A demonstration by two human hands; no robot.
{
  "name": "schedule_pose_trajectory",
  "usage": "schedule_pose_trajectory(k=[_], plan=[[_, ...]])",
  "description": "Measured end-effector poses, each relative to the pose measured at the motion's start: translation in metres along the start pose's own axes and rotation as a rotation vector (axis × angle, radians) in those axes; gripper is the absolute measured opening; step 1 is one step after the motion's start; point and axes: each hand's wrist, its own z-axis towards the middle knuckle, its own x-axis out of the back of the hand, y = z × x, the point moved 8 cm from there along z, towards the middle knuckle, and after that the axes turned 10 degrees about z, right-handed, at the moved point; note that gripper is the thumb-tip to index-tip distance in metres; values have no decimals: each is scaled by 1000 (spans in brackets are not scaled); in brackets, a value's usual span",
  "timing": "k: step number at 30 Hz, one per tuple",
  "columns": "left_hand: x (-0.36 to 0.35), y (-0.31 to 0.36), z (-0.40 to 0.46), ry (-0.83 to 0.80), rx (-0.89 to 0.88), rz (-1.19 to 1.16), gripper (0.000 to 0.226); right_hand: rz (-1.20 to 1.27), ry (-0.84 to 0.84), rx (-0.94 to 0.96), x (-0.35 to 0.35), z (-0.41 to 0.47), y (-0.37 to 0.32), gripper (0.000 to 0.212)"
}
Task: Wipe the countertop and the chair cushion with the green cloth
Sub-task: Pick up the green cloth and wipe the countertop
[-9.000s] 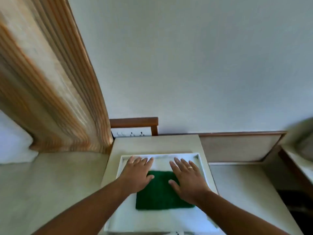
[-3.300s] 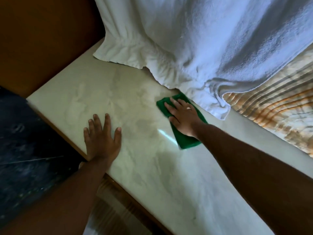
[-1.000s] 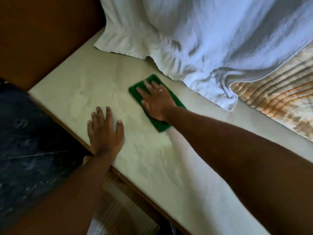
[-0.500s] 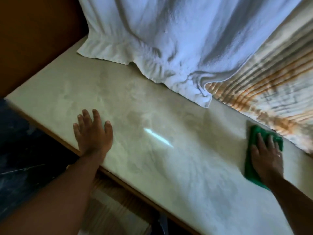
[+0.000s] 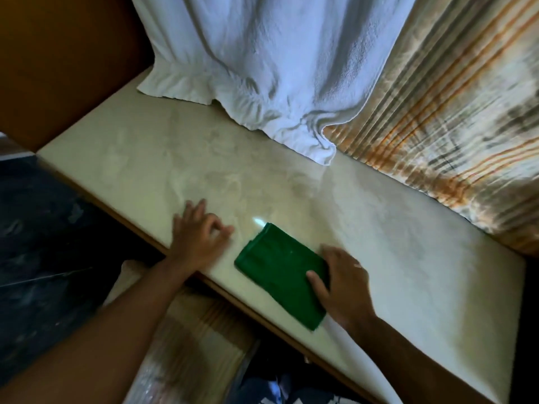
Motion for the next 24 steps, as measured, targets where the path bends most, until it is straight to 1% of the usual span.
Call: schedule_pose_trajectory(k=[1, 3, 4, 5, 7, 8, 9, 10, 11, 12, 13, 14, 15, 16, 17, 20, 22, 24], plan=[[-8, 18, -7, -39, -31, 20, 64, 7, 30, -104, 8, -7, 17, 57], [-24, 51, -19, -102, -62, 105, 72, 8, -44, -246, 12, -19, 39, 69], [-30, 64, -22, -128, -61, 153, 74, 23, -101, -280, 10, -21, 43, 75], [-34, 73, -25, -155, -44, 186, 74, 27, -158, -294, 7, -21, 43, 76], [-35, 83, -28, -211, 12, 171, 69, -3, -276, -282, -1, -14, 38, 67], [-31, 86, -32, -232, 36, 101, 65, -11, -348, -270, -5, -9, 34, 59], [-25, 88, -37, -251, 59, -41, 58, 11, -419, -258, -8, -4, 29, 51], [-18, 90, -45, -269, 85, -263, 50, 78, -479, -248, -11, 0, 24, 42], [-11, 91, -54, -293, 116, -523, 41, 216, -518, -263, -13, 4, 21, 32], [-3, 90, -65, -311, 160, -741, 34, 431, -542, -311, -15, 5, 18, 23], [5, 86, -77, -322, 210, -907, 29, 691, -554, -379, -15, 4, 14, 16], [14, 81, -90, -316, 257, -1034, 27, 966, -555, -444, -15, 1, 7, 19], [23, 73, -103, -297, 297, -1141, 25, 1224, -557, -498, -15, -3, -2, 26], [30, 66, -115, -273, 329, -1227, 25, 1398, -563, -525, -14, -5, -11, 33], [38, 57, -128, -238, 360, -1298, 26, 1482, -589, -525, -14, -8, -23, 39], [56, 29, -174, -151, 418, -1440, 45, 1584, -736, -486, -26, -19, -69, 47], [66, 12, -201, -111, 410, -1510, 42, 1677, -826, -470, -41, -29, -98, 44], [75, -10, -229, -64, 405, -1580, 34, 1745, -931, -507, -65, -46, -128, 40]])
